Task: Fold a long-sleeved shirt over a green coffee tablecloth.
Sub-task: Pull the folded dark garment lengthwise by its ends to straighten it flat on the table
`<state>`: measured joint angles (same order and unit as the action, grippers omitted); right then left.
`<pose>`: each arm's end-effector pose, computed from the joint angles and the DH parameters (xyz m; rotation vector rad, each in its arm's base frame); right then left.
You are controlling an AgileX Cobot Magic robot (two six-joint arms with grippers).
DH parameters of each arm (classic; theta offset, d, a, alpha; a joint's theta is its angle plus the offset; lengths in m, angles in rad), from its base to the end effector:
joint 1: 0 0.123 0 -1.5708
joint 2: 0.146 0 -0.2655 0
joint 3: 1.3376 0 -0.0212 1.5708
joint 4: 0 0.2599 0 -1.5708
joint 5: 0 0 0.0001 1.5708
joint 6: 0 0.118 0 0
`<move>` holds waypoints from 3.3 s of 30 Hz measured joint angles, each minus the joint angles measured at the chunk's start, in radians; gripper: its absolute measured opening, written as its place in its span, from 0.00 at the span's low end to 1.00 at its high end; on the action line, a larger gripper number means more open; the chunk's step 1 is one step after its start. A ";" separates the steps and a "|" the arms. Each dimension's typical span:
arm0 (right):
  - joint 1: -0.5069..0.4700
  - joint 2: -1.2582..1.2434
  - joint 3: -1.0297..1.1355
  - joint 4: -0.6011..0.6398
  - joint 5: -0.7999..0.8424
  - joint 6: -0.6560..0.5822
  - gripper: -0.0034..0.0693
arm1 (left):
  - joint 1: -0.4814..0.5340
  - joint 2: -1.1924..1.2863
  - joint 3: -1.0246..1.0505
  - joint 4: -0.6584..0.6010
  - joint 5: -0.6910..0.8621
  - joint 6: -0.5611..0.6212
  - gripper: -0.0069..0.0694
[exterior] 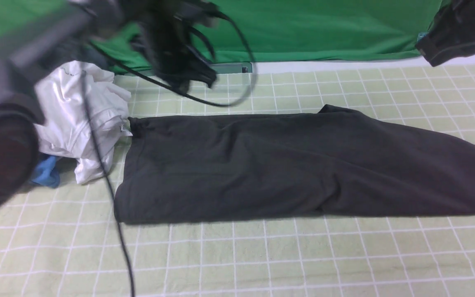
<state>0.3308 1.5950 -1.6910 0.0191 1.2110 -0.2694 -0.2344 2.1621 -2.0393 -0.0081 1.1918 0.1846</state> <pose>0.3375 0.1181 0.3518 -0.7662 2.4836 0.0479 0.4653 -0.1120 0.2203 0.5797 2.7377 -0.0233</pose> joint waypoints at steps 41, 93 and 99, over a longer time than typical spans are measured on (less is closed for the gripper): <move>-0.695 0.359 0.336 0.332 -0.389 -0.027 0.61 | 0.083 -0.359 1.019 -0.194 -0.445 -0.003 0.11; -0.572 0.121 0.338 0.046 -0.355 0.133 0.48 | 0.083 -0.360 1.019 -0.209 -0.447 -0.015 0.11; -0.503 0.122 0.338 0.164 -0.341 0.054 0.48 | 0.083 -0.406 1.019 -0.209 -0.468 -0.015 0.11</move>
<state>-0.1722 1.7175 -1.3528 0.1832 0.8701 -0.2154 -0.1515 1.7560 -1.0203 -0.2173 0.7234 0.1698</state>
